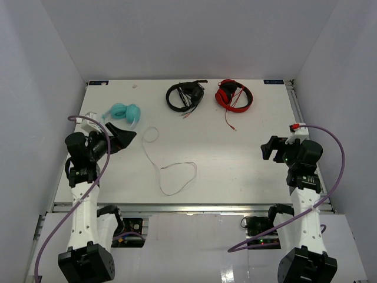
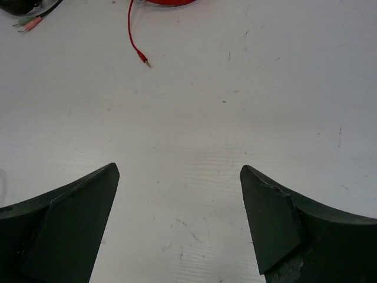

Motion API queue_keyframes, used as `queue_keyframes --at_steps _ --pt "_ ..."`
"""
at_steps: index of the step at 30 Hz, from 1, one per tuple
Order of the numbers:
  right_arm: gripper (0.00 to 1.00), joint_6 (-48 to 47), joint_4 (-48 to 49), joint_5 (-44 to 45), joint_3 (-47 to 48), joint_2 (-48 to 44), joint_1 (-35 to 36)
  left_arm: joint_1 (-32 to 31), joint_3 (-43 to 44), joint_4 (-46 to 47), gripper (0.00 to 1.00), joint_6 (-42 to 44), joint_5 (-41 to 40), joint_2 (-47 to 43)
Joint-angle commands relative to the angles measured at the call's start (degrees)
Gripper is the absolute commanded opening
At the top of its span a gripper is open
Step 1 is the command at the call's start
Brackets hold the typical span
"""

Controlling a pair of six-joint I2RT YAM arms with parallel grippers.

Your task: Wrap the headphones

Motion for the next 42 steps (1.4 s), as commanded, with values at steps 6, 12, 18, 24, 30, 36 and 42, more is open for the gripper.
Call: queue_keyframes --at_steps 6,12,18,24,30,36,42 --pt "0.9 -34.38 -10.7 -43.2 4.3 2.24 -0.18 -1.16 -3.51 1.81 0.98 4.85 1.39 1.02" --pt "0.9 -34.59 -8.57 -41.19 2.66 9.68 0.05 -1.16 -3.12 -2.51 0.98 4.35 -15.57 3.89" --pt "0.93 -35.36 -11.89 -38.43 4.48 15.14 0.05 2.48 10.42 -11.68 0.98 -4.52 -26.17 26.67" --pt "0.93 -35.7 -11.63 -38.74 3.73 11.49 -0.01 3.23 29.88 -17.23 0.98 -8.77 -34.03 48.71" --pt "0.93 -35.2 -11.48 -39.37 4.05 11.29 0.07 3.23 45.74 -25.79 0.87 -9.15 -39.63 66.64" --pt "0.92 -35.1 -11.47 -39.43 4.13 12.01 0.23 2.79 50.96 -26.13 0.68 -7.93 -41.97 73.67" --pt "0.92 -35.03 -11.14 -38.69 4.05 12.39 0.23 -1.27 53.52 -27.55 0.47 -3.45 -47.37 76.62"
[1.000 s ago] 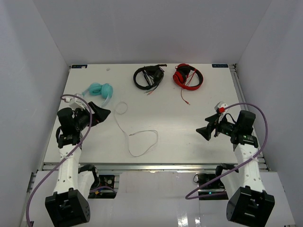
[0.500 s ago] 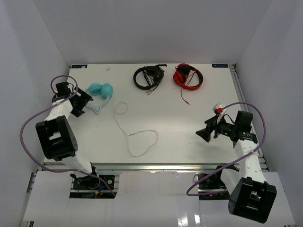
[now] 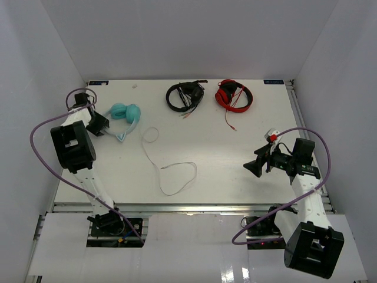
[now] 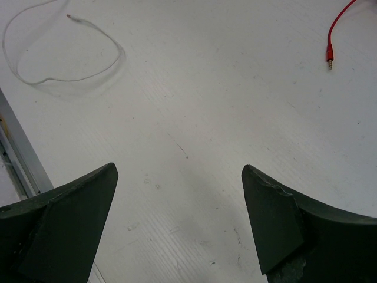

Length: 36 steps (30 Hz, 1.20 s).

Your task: Wrap the headphones

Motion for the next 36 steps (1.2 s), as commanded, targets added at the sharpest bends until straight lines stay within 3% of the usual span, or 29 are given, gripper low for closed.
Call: queue_keyframes --at_steps 1,7,10,13,18,23,29,32,36 --pt "0.92 -0.28 0.45 -0.65 2.15 0.49 0.13 -4.8 1.09 -3.11 0.45 4.32 -6.71 1.83" --pt "0.92 -0.37 0.45 0.06 1.88 0.43 -0.01 -7.28 -2.29 -3.4 0.29 5.56 -7.58 0.64" --pt "0.92 -0.65 0.3 0.23 1.66 0.04 -0.08 -7.28 -5.14 -2.62 0.1 6.14 -6.41 -2.88" --pt "0.92 -1.88 -0.72 -0.18 1.53 -0.5 -0.1 -7.36 -7.22 -0.79 0.0 8.17 -2.87 -9.51" --pt "0.92 -10.87 -4.46 0.4 2.7 -4.02 4.61 -9.75 -12.39 3.3 0.0 18.34 7.09 -23.43" --pt "0.91 -15.82 -8.64 9.78 12.48 -3.58 19.0 -21.48 -21.03 6.38 0.0 20.43 11.22 -39.03" --pt "0.92 3.96 2.04 7.83 22.51 3.11 25.91 -26.71 -19.72 3.29 0.0 14.59 14.52 -48.59" --pt "0.9 14.42 7.71 1.43 24.32 6.47 27.59 -27.23 -17.43 3.26 0.0 8.54 18.81 -50.82" --pt "0.9 17.11 16.17 -10.93 23.59 8.43 28.11 -27.41 -11.18 3.9 0.0 1.35 25.85 -51.77"
